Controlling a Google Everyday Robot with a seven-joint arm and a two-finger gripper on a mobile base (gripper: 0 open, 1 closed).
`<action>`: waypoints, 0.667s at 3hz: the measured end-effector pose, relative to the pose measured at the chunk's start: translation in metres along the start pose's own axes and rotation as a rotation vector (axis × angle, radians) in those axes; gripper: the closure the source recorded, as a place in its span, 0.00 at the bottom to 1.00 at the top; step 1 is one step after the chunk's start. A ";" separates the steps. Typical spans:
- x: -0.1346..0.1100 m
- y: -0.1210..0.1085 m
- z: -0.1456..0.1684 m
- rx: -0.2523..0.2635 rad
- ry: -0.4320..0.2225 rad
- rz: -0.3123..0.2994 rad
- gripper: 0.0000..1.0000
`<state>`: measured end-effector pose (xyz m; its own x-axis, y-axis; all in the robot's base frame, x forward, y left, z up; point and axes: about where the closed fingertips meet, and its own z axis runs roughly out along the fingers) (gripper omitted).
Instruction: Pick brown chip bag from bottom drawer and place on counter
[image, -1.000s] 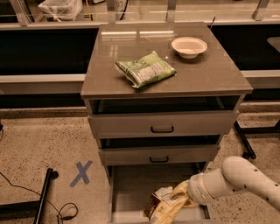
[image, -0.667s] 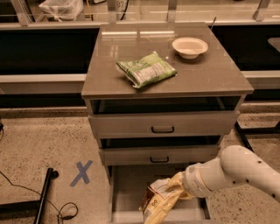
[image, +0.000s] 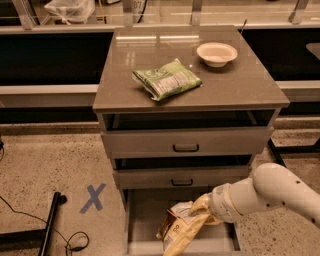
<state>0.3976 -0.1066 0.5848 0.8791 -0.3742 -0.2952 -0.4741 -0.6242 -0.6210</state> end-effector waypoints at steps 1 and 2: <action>0.004 -0.029 -0.021 0.041 -0.009 -0.041 1.00; 0.010 -0.099 -0.094 0.117 -0.012 -0.169 1.00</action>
Offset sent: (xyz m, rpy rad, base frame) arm 0.0784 -0.0225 0.2007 0.1691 -0.2423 0.1347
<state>0.4491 -0.1134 0.7119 0.9465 -0.2622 -0.1879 -0.3116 -0.5929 -0.7425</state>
